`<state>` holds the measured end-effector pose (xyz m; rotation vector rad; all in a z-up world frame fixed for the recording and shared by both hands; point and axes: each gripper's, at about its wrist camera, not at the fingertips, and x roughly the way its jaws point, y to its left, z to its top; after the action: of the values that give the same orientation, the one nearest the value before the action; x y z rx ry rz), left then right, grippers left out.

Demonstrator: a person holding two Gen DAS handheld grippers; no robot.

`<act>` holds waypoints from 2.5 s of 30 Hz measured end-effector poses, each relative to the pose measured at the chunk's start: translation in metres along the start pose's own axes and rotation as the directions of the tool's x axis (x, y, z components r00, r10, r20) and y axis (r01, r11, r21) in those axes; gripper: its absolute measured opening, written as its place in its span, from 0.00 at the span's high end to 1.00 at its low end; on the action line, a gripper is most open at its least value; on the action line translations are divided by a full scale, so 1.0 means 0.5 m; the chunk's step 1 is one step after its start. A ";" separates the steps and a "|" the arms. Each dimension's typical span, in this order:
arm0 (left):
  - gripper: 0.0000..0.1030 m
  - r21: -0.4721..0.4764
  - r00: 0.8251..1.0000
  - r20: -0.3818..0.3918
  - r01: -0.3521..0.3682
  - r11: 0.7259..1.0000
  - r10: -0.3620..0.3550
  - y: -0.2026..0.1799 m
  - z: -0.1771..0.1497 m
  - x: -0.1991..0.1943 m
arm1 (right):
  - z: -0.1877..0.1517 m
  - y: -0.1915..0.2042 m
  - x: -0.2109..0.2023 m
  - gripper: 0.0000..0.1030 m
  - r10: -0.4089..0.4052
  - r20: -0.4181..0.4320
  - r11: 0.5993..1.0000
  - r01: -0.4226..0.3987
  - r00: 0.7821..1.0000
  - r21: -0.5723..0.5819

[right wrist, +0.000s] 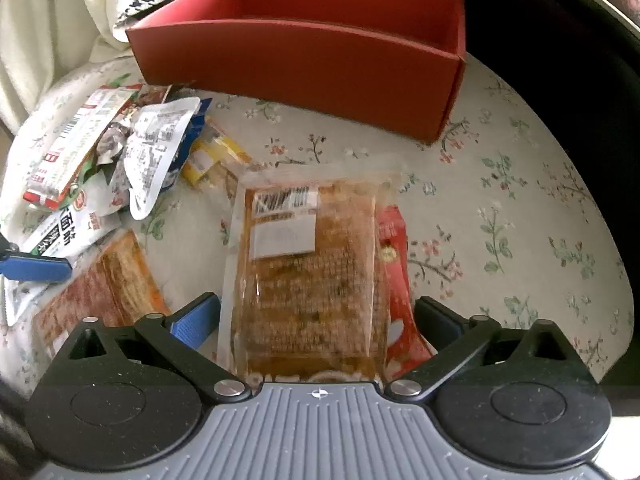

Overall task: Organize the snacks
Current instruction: 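Grasp the brown-red square snack pack with the left tool while the right tool grasps the clear brown snack packet, then carry both held snack packs over the red box with both tools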

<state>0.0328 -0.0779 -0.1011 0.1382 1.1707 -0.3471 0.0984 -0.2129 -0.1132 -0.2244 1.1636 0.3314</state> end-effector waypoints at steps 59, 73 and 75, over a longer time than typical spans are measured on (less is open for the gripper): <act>0.43 -0.084 0.985 0.158 -0.058 0.995 0.071 0.075 0.092 -0.087 | -0.010 -0.031 -0.093 0.42 0.086 0.107 0.967 -0.109 0.991 0.229; 0.43 -0.147 0.982 0.149 -0.090 0.985 0.112 0.062 0.134 -0.122 | -0.008 -0.068 -0.120 0.42 0.116 0.218 0.947 -0.174 0.969 0.270; 0.43 -0.134 0.980 0.164 -0.092 0.987 0.114 0.061 0.150 -0.121 | 0.007 -0.073 -0.124 0.42 0.114 0.231 0.945 -0.177 0.966 0.274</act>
<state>0.0879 -0.0591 -0.0184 0.0574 1.0082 -0.1887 0.0929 -0.2544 -0.0546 0.1568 1.0045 0.3012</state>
